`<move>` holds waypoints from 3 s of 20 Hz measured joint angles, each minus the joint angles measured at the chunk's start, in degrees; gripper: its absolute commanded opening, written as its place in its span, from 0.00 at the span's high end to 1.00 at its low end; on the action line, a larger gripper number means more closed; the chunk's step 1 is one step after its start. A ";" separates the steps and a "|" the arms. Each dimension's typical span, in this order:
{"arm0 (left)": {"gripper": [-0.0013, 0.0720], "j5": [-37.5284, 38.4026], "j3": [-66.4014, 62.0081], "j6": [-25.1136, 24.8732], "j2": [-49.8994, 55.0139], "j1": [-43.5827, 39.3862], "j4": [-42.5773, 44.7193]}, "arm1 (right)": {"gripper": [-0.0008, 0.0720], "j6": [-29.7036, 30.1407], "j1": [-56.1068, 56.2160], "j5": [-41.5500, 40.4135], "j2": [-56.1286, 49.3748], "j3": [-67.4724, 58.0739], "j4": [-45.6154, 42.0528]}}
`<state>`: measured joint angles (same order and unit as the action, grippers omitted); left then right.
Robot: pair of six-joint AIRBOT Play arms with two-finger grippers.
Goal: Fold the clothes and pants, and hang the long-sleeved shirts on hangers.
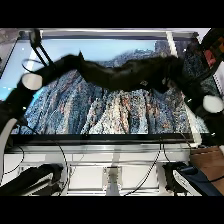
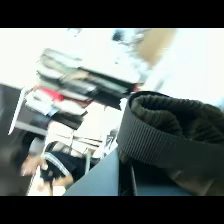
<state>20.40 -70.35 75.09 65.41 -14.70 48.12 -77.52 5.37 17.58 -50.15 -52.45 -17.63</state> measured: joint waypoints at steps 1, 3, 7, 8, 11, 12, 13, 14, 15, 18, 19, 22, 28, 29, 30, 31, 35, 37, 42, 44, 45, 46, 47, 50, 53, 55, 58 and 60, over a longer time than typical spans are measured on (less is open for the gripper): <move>0.97 -0.63 -3.15 -0.20 -0.11 -0.11 0.68 | 0.97 -1.27 -1.79 3.72 -1.07 -3.30 -2.32; 0.97 -1.86 -9.68 -0.57 -0.11 -0.26 2.71 | 0.97 -3.41 -4.33 10.34 -4.20 -10.47 -6.19; 0.97 -4.02 -19.93 -0.81 1.27 -0.28 4.79 | 0.97 -5.14 -4.85 18.64 -12.24 -24.85 -10.14; 0.97 -4.79 -21.84 -0.83 1.88 -0.28 5.01 | 0.97 -5.25 -4.76 19.28 -14.32 -28.39 -10.69; 0.97 -9.03 -25.57 -0.98 4.04 -0.11 5.42 | 0.97 -5.44 -4.72 20.00 -19.65 -36.81 -12.17; 0.97 -10.32 -26.29 -0.98 4.96 0.15 5.44 | 0.97 -5.46 -4.70 19.54 -21.18 -38.69 -12.68; 0.97 -11.65 -26.86 -0.98 6.14 0.50 5.53 | 0.97 -5.46 -4.59 18.45 -22.73 -40.26 -13.07; 0.97 -13.18 -27.26 -0.98 7.48 0.90 5.55 | 0.97 -5.49 -4.42 16.94 -24.09 -41.31 -13.31; 0.97 -14.93 -27.52 -0.96 8.79 1.27 5.31 | 0.97 -5.49 -4.22 14.64 -25.55 -42.14 -13.60; 0.98 -20.59 -29.14 -0.55 13.38 2.82 1.05 | 0.97 -5.44 -3.17 5.57 -29.66 -44.04 -13.86; 0.98 -21.14 -30.29 -0.52 14.84 3.30 0.00 | 0.97 -5.42 -2.86 3.50 -31.08 -45.00 -13.90; 0.98 -20.74 -35.63 -0.33 18.86 4.24 -2.03 | 0.97 -3.78 -2.05 -0.39 -35.56 -49.55 -14.05; 0.97 -10.71 -42.95 -2.32 22.73 4.87 -3.13 | 0.97 0.90 -1.73 -1.42 -41.07 -57.09 -14.56; 0.97 -7.19 -43.32 -3.06 23.02 4.98 -3.08 | 0.97 1.20 -2.19 0.98 -41.38 -57.53 -15.43; 0.97 -3.61 -43.54 -3.41 23.30 5.20 -3.04 | 0.97 1.31 -2.75 4.26 -41.62 -57.79 -16.57; 0.97 0.26 -43.67 -3.74 23.54 5.49 -2.93 | 0.97 1.20 -3.56 8.66 -41.77 -57.99 -18.12; 0.97 16.79 -42.05 -2.58 23.80 6.73 1.81 | 0.97 -3.43 -6.69 26.08 -41.22 -57.53 -25.79; 0.98 22.21 -38.97 -0.48 22.69 7.06 5.40 | 0.97 -5.90 -7.50 31.56 -39.28 -55.52 -29.90; 0.98 27.87 -23.23 1.42 14.14 7.34 10.69 | 0.97 -9.14 -8.11 39.82 -28.22 -39.85 -36.28; 0.97 28.96 -14.84 1.62 8.90 7.23 12.87 | 0.97 -10.12 -8.13 41.46 -22.16 -30.40 -37.46; 0.97 29.09 -10.25 1.68 5.90 7.21 13.66 | 0.97 -10.69 -8.13 42.23 -18.67 -24.72 -38.01; 0.97 29.33 -5.95 1.88 3.15 7.19 14.43 | 0.97 -11.50 -8.13 42.80 -15.52 -19.37 -38.51; 0.97 29.51 -1.33 1.95 0.13 7.19 14.88 | 0.97 -12.44 -8.13 42.99 -11.98 -13.33 -38.84; 0.97 29.83 10.95 2.05 -8.26 7.19 15.74 | 0.97 -16.13 -8.13 43.91 -2.01 1.95 -39.60; 0.97 30.16 20.72 2.05 -16.33 7.17 16.04 | 0.97 -19.56 -8.13 47.67 6.03 10.51 -40.15; 0.97 31.04 24.61 2.05 -21.00 7.13 16.06 | 0.97 -22.23 -8.13 52.15 10.64 13.25 -41.62; 0.97 35.01 27.34 2.99 -27.04 7.10 16.02 | 0.97 -27.32 -8.13 59.49 17.31 14.99 -45.79; 0.97 37.83 28.20 4.15 -31.12 7.10 16.00 | 0.97 -30.75 -8.13 65.42 21.90 15.52 -49.05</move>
<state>58.24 -42.15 79.24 34.28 -7.60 64.12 -108.27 -2.76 83.00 -28.25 -36.93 -66.67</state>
